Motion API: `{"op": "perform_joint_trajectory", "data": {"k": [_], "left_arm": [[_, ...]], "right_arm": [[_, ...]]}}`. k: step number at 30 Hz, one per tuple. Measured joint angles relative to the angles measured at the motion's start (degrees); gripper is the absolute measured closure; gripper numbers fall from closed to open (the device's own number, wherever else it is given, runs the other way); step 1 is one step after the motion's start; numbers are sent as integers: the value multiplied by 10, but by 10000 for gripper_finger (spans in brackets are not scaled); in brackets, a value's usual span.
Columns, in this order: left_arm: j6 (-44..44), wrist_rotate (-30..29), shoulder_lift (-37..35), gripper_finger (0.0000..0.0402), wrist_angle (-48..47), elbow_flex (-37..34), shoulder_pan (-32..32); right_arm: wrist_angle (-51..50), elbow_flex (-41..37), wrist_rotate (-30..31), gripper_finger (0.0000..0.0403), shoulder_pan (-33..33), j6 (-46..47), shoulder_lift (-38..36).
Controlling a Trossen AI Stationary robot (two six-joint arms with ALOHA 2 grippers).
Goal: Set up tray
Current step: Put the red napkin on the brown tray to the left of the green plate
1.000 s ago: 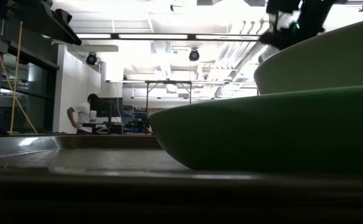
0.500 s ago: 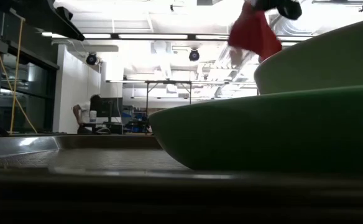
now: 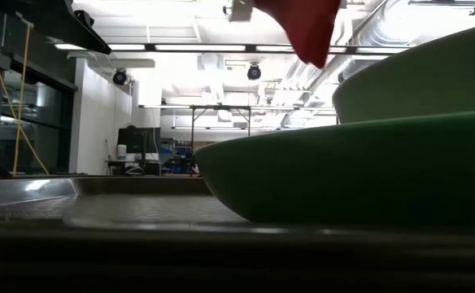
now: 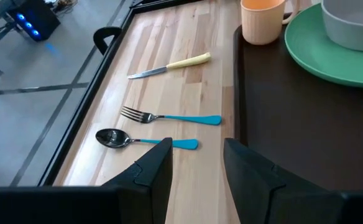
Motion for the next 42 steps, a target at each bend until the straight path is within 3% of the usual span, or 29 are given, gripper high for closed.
{"op": "perform_joint_trajectory", "data": {"k": [11,15,20,24,30,42], "left_arm": [[-6,-30,0,229,0,0,0],[-8,-30,0,229,0,0,0],[-37,-32,0,229,0,-1,0],[-43,-32,0,229,0,-1,0],[-43,-33,0,229,0,-1,0],[-58,-37,0,229,-1,-1,0]], "right_arm": [[169,0,-7,403,96,49,123],[242,0,39,403,120,89,168],[289,15,157,403,142,150,221],[242,77,247,403,159,187,275],[81,230,334,403,175,268,374],[-96,515,304,403,207,426,598]]}}
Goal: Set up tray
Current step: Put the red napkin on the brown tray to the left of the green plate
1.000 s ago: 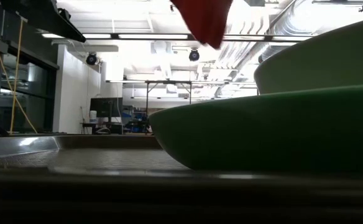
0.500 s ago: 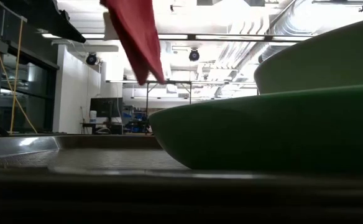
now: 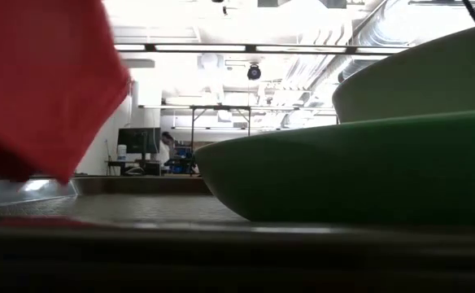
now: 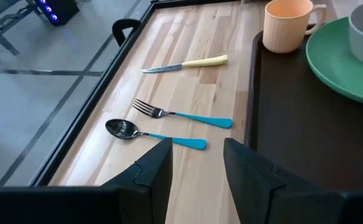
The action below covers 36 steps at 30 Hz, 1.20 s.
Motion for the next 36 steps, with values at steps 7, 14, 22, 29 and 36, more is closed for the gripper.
{"op": "perform_joint_trajectory", "data": {"k": [7,14,22,29,36], "left_arm": [[1,16,0,229,-1,0,0],[2,34,0,229,-7,0,0],[2,42,0,229,-26,0,0],[2,43,0,229,-32,0,0],[2,43,0,229,-32,0,0]], "right_arm": [[-54,64,4,403,27,94,52],[-165,66,-22,403,22,147,52],[-236,38,-83,403,4,173,56],[-155,-23,-114,403,-30,132,58],[-93,-57,-131,403,-60,66,57]]}}
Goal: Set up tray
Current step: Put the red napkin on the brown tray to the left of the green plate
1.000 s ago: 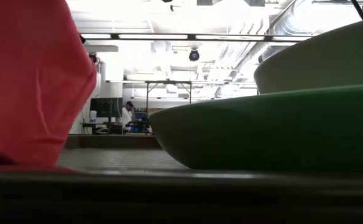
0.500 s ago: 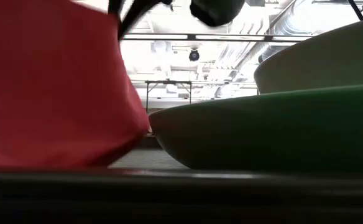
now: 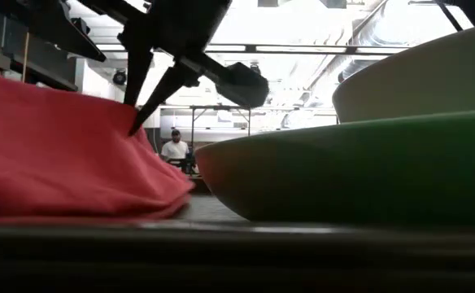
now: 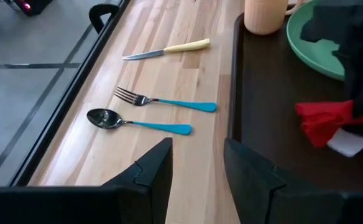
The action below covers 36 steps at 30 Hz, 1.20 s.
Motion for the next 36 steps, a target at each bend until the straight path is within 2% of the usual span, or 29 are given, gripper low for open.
{"op": "perform_joint_trajectory", "data": {"k": [7,12,18,27,33,36], "left_arm": [[0,0,0,229,0,0,0],[0,0,0,229,0,0,0],[0,0,0,229,0,0,0],[0,0,0,229,1,0,0],[0,0,0,229,1,0,0],[0,0,0,229,1,0,0]], "right_arm": [[-27,62,3,403,-7,-46,0],[-77,124,38,403,10,-62,-5],[-102,103,69,403,40,-28,-57],[-119,103,47,403,89,56,-75],[-185,97,26,403,63,60,-65],[-166,65,4,403,44,41,-61]]}}
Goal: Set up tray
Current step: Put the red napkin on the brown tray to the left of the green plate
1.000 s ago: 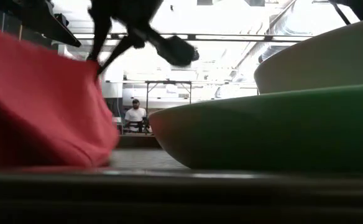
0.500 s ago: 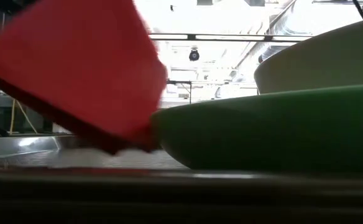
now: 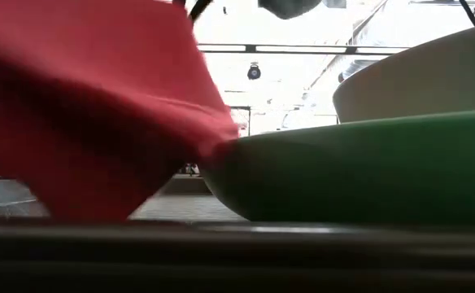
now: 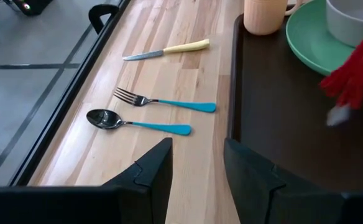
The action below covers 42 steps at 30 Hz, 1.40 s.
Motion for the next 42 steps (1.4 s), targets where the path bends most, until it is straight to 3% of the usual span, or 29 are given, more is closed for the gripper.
{"op": "perform_joint_trajectory", "data": {"k": [6,10,25,34,42], "left_arm": [[0,0,0,229,-1,0,0],[0,0,0,229,-5,0,0],[0,0,0,229,-12,0,0],[0,0,0,229,-14,0,0],[0,0,0,229,-14,0,0]], "right_arm": [[209,-141,-46,403,-29,-24,2],[268,-194,-53,403,-38,-18,2],[289,-177,-100,403,-89,-128,3],[309,-176,-140,403,-88,-130,24],[331,-177,-126,398,-89,-142,35]]}}
